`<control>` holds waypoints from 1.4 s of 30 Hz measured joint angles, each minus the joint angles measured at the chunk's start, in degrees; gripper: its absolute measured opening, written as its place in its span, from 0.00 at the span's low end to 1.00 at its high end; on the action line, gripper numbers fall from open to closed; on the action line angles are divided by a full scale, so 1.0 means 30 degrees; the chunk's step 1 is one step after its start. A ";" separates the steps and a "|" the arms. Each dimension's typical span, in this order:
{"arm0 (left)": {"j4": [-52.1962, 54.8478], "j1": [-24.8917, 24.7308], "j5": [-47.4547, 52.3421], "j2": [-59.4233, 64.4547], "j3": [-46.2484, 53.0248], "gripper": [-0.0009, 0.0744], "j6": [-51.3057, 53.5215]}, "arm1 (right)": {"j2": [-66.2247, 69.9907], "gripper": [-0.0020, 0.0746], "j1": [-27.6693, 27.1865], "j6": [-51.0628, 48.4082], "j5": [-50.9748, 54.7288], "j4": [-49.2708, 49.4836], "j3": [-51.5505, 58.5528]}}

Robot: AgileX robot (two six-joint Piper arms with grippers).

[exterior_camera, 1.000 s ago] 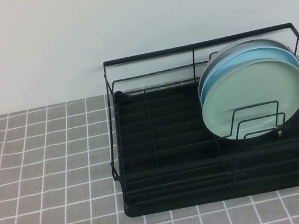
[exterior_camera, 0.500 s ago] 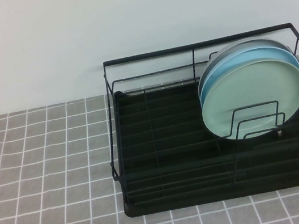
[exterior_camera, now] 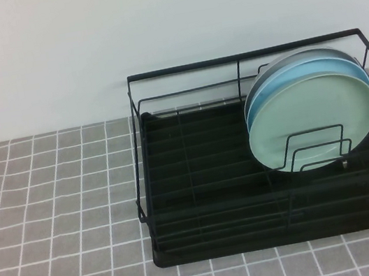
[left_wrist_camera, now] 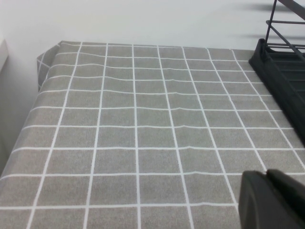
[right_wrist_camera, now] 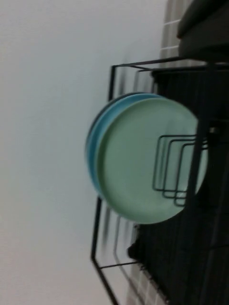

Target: Place plate on rack

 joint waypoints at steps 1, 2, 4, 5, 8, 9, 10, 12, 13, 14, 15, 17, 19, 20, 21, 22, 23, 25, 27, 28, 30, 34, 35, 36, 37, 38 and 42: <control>0.0000 0.0000 0.0000 0.0000 0.0000 0.01 0.0000 | 0.0000 0.02 -0.0036 0.1562 -0.0248 -0.1008 0.0508; 0.0000 0.0000 0.0000 0.0000 0.0000 0.01 0.0000 | 0.0000 0.02 -0.0122 0.2747 -0.0705 -0.2055 0.1195; 0.0000 0.0000 0.0000 0.0000 0.0000 0.01 0.0000 | 0.0000 0.02 -0.0340 0.3868 -0.1835 -0.3092 0.2527; 0.0000 0.0000 0.0000 0.0000 0.0000 0.01 0.0000 | 0.0000 0.02 -0.0543 0.3941 -0.2050 -0.3094 0.2973; 0.0000 0.0000 0.0000 0.0029 0.0000 0.01 0.0000 | 0.0000 0.02 -0.1057 0.3946 0.1263 -0.3391 0.2879; 0.0000 0.0000 0.0000 0.0029 0.0000 0.01 0.0000 | -0.0034 0.02 -0.1301 0.3946 0.2263 -0.3391 0.2840; 0.0000 0.0000 0.0000 0.0029 0.0000 0.01 0.0000 | -0.0034 0.02 -0.1507 0.3946 0.2567 -0.3391 0.2840; 0.0000 -0.0042 0.0000 0.0029 0.0000 0.01 0.0000 | -0.0034 0.02 -0.1878 0.3946 0.2431 -0.3391 0.2840; 0.0000 -0.0042 0.0000 0.0029 0.0000 0.01 0.0000 | -0.0034 0.02 -0.1917 0.3946 0.2431 -0.3391 0.2840; 0.0000 -0.0042 0.0000 0.0029 0.0000 0.01 0.0000 | -0.0034 0.02 -0.1947 0.3847 0.2431 -0.3391 0.2840; 0.0000 -0.0042 0.0000 0.0029 0.0000 0.01 0.0000 | -0.0034 0.02 -0.1947 0.3805 0.2431 -0.3391 0.2840; 0.0000 -0.0042 0.0000 0.0029 0.0000 0.01 0.0000 | -0.0034 0.02 -0.1947 0.3676 0.2478 -0.3391 0.2840; 0.0000 -0.0042 0.0000 0.0029 0.0000 0.01 0.0000 | -0.0034 0.02 -0.1947 0.3676 0.2629 -0.3391 0.2803; 0.0000 -0.0042 0.0000 0.0029 0.0000 0.01 0.0000 | -0.0034 0.02 -0.1947 0.3676 0.2662 -0.3391 0.2803; 0.0000 -0.0042 0.0000 0.0029 0.0000 0.01 0.0000 | -0.0034 0.02 -0.1947 0.3676 0.2705 -0.3391 0.2803; 0.0000 -0.0042 0.0000 0.0029 0.0000 0.01 0.0000 | -0.0034 0.02 -0.1947 0.3676 0.2708 -0.3391 0.2803; 0.0000 -0.0042 0.0000 0.0029 0.0000 0.01 0.0000 | -0.0034 0.02 -0.1947 0.3676 0.2708 -0.3391 0.2803; 0.0000 -0.0042 0.0000 0.0029 0.0000 0.01 0.0000 | -0.0034 0.02 -0.1947 0.3676 0.2708 -0.3391 0.2803; 0.0000 -0.0042 0.0000 0.0029 0.0000 0.01 0.0000 | 0.0092 0.02 -0.1947 0.3676 0.2708 -0.3391 0.2803; 0.0000 -0.0042 0.0000 0.0029 0.0000 0.01 0.0000 | 0.0092 0.02 -0.1947 0.3676 0.2674 -0.3391 0.2803; 0.0000 -0.0042 0.0000 0.0029 0.0000 0.01 0.0000 | 0.0092 0.02 -0.1947 0.3676 0.2675 -0.3391 0.2803; 0.0000 -0.0042 0.0000 0.0029 0.0000 0.01 0.0000 | 0.0092 0.02 -0.1947 0.3676 0.2675 -0.3391 0.2803; 0.0000 -0.0042 0.0000 0.0029 0.0000 0.01 0.0000 | 0.0092 0.02 -0.1947 0.3676 0.2675 -0.3391 0.2803; 0.0000 -0.0042 0.0000 0.0029 0.0000 0.01 0.0000 | 0.0092 0.02 -0.1947 0.3676 0.2675 -0.3391 0.2803; 0.0000 -0.0042 0.0000 0.0029 0.0000 0.01 0.0000 | 0.0092 0.02 -0.1947 0.3676 0.2675 -0.3391 0.2803; 0.0000 -0.0042 0.0000 0.0029 0.0000 0.01 0.0000 | 0.0092 0.02 -0.1947 0.3676 0.2675 -0.3391 0.2803; 0.0000 -0.0042 0.0000 0.0029 0.0000 0.01 0.0000 | 0.0092 0.02 -0.1947 0.3676 0.2675 -0.3391 0.2803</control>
